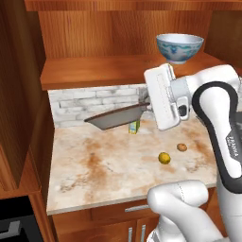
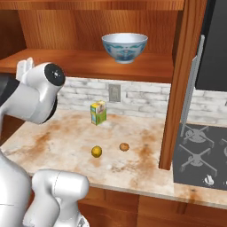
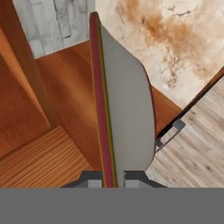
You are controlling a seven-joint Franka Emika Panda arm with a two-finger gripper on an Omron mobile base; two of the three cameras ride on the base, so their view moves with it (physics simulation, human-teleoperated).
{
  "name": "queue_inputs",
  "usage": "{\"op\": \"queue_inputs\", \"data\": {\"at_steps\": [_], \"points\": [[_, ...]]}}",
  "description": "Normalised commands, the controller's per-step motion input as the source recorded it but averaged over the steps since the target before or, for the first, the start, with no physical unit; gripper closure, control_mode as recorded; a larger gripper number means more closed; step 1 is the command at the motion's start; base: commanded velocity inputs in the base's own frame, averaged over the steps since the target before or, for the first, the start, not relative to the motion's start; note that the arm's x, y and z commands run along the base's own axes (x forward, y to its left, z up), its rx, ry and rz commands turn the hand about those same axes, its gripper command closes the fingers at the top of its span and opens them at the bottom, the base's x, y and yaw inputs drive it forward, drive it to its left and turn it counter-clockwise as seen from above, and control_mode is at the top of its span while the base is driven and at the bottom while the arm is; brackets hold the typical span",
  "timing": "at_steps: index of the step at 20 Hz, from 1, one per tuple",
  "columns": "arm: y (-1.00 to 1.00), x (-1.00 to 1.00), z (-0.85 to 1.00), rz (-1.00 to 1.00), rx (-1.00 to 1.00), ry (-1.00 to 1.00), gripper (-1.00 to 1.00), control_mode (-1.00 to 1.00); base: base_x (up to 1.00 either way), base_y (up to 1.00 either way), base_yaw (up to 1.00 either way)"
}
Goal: Pick both bowls and place them on the counter. Then place the lemon in one bowl and place the tangerine in the other bowl.
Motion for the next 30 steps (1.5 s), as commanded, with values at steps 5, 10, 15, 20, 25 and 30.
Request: {"op": "queue_inputs", "data": {"at_steps": [5, 10, 15, 20, 25, 30], "points": [[-0.18, -0.02, -0.74, 0.02, -0.04, 0.00, 1.00, -1.00, 0.00, 0.00, 0.00], [-0.06, 0.13, -0.66, 0.05, 0.00, 0.00, 1.00, -1.00, 0.00, 0.00, 0.00], [0.04, 0.11, -0.58, 0.17, 0.00, -0.11, 1.00, -1.00, 0.00, 0.00, 0.00], [0.00, 0.28, -0.54, 0.15, -0.01, -0.14, 1.00, -1.00, 0.00, 0.00, 0.00], [-0.02, 0.35, -0.39, 0.09, -0.01, -0.14, 1.00, -1.00, 0.00, 0.00, 0.00], [-0.01, 0.36, -0.42, 0.06, -0.05, -0.11, 1.00, -1.00, 0.00, 0.00, 0.00]]}}
